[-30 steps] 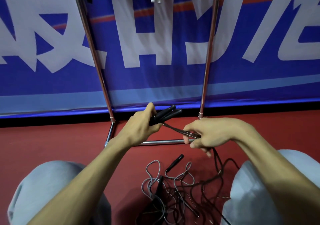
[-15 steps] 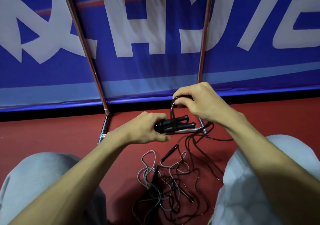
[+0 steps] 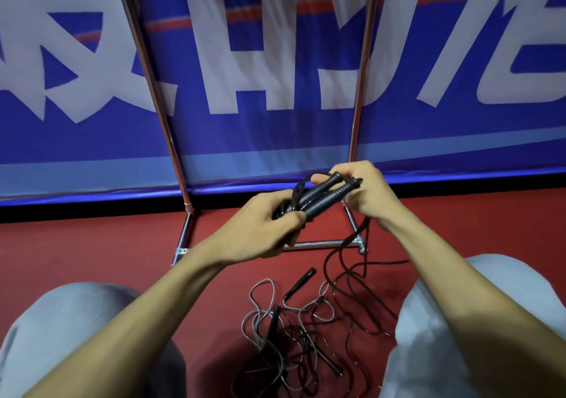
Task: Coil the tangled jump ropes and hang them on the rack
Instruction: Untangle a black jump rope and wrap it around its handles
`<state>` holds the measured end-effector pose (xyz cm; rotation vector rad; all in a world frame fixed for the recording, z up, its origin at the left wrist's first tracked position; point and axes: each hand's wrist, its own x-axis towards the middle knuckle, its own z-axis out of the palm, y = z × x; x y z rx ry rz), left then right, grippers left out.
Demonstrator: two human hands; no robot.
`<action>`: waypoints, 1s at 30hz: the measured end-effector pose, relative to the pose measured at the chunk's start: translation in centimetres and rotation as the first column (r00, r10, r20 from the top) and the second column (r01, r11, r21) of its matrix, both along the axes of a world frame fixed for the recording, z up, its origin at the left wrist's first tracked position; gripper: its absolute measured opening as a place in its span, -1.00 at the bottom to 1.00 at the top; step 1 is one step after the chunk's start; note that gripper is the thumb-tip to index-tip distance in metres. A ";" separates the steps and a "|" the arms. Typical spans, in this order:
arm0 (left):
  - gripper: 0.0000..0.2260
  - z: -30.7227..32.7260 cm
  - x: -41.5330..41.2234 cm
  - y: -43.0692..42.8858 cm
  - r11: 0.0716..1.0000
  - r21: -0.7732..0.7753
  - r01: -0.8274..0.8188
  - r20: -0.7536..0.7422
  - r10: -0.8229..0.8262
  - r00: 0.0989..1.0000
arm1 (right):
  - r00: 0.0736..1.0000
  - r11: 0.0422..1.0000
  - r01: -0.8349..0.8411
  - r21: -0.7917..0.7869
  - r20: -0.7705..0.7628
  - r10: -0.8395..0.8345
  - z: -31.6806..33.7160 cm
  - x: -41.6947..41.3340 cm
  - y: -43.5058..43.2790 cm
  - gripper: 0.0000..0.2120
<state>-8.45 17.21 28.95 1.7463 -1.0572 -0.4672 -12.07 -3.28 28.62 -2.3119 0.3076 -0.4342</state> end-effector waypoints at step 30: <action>-0.76 -4.4 4.7 -0.1 0.852 0.398 -0.339 0.527 0.090 0.845 | 0.910 0.692 -0.414 -0.592 -0.257 0.325 2.4 -3.2 2.6 -0.86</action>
